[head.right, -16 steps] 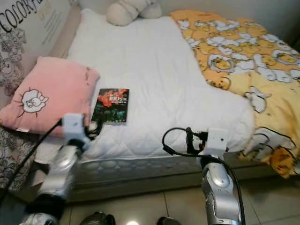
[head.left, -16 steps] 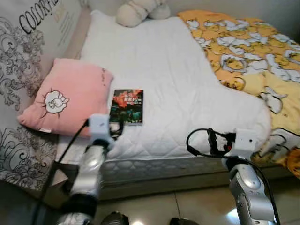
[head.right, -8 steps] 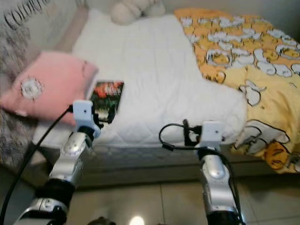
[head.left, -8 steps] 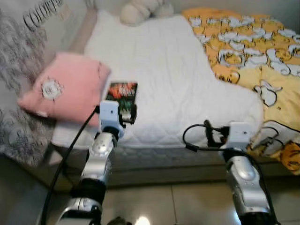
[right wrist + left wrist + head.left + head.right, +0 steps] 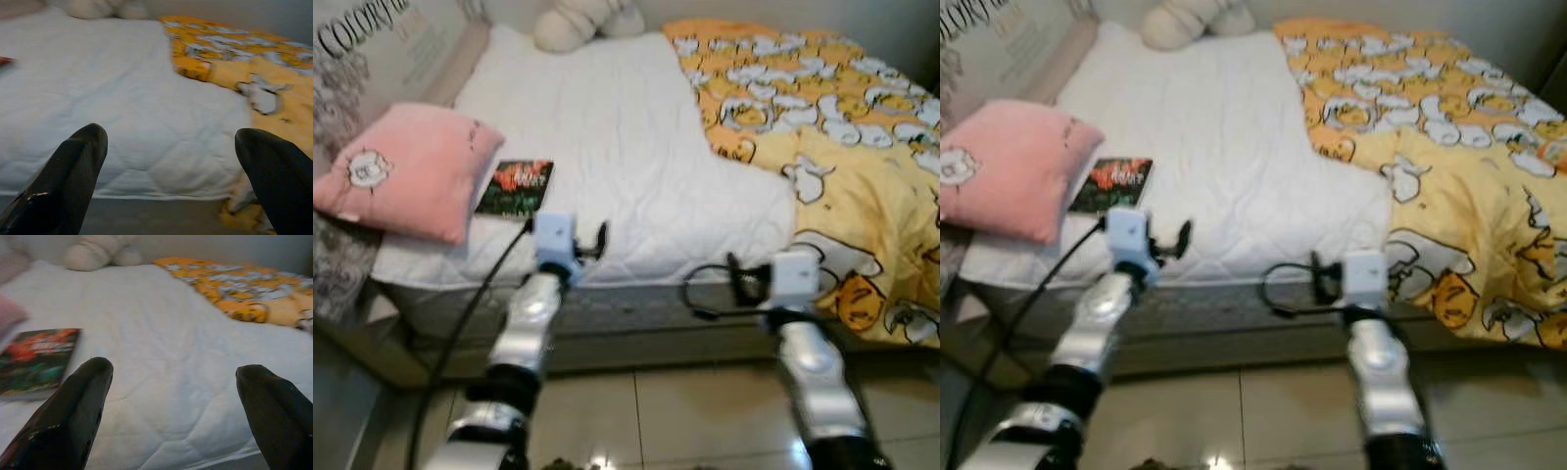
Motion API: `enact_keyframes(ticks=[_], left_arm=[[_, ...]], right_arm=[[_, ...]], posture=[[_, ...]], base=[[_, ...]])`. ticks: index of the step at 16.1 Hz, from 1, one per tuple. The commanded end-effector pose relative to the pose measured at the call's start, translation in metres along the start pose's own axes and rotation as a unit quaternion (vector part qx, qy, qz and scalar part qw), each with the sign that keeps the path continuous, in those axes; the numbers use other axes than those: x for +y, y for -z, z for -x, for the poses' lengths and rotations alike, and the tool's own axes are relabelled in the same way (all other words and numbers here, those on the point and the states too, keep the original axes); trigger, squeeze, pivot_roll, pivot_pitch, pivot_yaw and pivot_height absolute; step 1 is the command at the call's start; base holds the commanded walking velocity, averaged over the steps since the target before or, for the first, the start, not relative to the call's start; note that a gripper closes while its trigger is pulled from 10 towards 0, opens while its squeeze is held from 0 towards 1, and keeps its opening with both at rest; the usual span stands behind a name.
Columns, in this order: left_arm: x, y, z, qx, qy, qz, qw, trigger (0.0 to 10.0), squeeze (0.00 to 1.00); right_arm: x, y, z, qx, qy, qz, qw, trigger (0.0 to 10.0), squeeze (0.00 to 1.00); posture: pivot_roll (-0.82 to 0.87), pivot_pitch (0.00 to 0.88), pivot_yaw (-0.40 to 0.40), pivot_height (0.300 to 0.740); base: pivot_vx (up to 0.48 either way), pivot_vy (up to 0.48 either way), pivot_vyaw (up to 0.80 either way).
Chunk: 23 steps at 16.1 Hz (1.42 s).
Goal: Clean up the room
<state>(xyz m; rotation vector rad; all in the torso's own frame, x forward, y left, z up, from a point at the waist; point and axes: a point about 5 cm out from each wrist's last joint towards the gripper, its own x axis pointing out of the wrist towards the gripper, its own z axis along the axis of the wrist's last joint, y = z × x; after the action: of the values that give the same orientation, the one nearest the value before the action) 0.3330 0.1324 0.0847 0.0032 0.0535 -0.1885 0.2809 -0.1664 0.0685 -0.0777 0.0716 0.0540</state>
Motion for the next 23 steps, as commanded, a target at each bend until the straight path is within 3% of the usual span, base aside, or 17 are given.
enact_keyframes(ticks=[1, 5, 10, 20, 21, 23], left_arm=[[-0.005, -0.001, -0.002, -0.004, 0.013, -0.005, 1.0, 10.0, 0.0], [-0.003, -0.004, -0.007, -0.001, 0.023, -0.02, 1.0, 10.0, 0.0], [-0.004, -0.003, -0.01, 0.005, 0.019, -0.006, 1.0, 10.0, 0.0], [-0.015, -0.007, -0.017, 0.0, 0.027, -0.011, 1.0, 10.0, 0.0], [-0.015, -0.007, -0.017, 0.0, 0.023, -0.006, 1.0, 10.0, 0.0], [-0.005, 0.0, -0.015, 0.019, -0.022, 0.061, 0.998, 10.0, 0.0]], right_arm=[[-0.009, -0.006, 0.001, -0.016, 0.011, 0.012, 1.0, 10.0, 0.0], [-0.007, -0.004, 0.001, -0.017, 0.016, 0.018, 1.0, 10.0, 0.0], [-0.006, -0.006, -0.003, -0.023, 0.018, 0.018, 0.999, 10.0, 0.0], [-0.005, -0.006, -0.006, -0.026, 0.019, 0.018, 0.999, 10.0, 0.0], [-0.005, -0.007, -0.006, -0.027, 0.02, 0.017, 0.999, 10.0, 0.0], [-0.009, -0.008, -0.004, -0.034, 0.037, -0.013, 0.999, 10.0, 0.0]], posture=[[0.0, 0.0, 0.031, 0.74], [0.0, 0.0, 0.038, 0.74], [0.0, 0.0, 0.044, 0.74], [-0.01, 0.0, 0.048, 0.74], [-0.01, 0.0, 0.048, 0.74], [-0.02, 0.0, 0.052, 0.74]], base=[[0.0, -0.454, 0.51], [0.0, -0.451, 0.0], [0.052, -0.252, 0.0], [0.336, -0.339, 0.0], [0.337, -0.337, 0.0], [0.339, -0.336, 0.0]])
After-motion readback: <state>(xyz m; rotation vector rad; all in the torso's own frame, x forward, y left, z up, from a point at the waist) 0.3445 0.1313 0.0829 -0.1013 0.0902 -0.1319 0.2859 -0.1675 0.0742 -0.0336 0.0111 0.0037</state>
